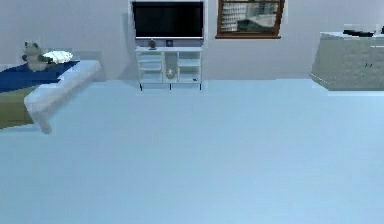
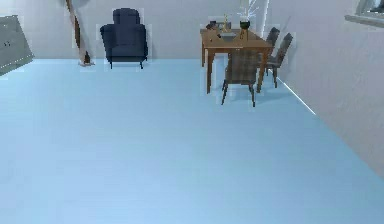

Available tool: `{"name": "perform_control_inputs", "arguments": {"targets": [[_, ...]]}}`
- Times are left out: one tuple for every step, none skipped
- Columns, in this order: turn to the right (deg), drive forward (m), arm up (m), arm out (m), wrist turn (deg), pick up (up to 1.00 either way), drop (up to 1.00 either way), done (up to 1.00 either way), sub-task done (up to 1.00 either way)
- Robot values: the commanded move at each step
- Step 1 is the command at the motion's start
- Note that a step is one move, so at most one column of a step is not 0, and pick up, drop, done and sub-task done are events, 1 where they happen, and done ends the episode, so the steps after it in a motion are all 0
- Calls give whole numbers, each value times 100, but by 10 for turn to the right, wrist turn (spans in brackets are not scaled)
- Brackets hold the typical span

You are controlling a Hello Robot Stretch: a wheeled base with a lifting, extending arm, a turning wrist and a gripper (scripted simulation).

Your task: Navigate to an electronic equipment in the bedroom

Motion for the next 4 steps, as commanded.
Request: {"name": "perform_control_inputs", "arguments": {"targets": [[-30, 0, 0, 0, 0, 0, 0, 0, 0], [0, 100, 0, 0, 0, 0, 0, 0, 0], [0, 100, 0, 0, 0, 0, 0, 0, 0], [0, 100, 0, 0, 0, 0, 0, 0, 0]]}}
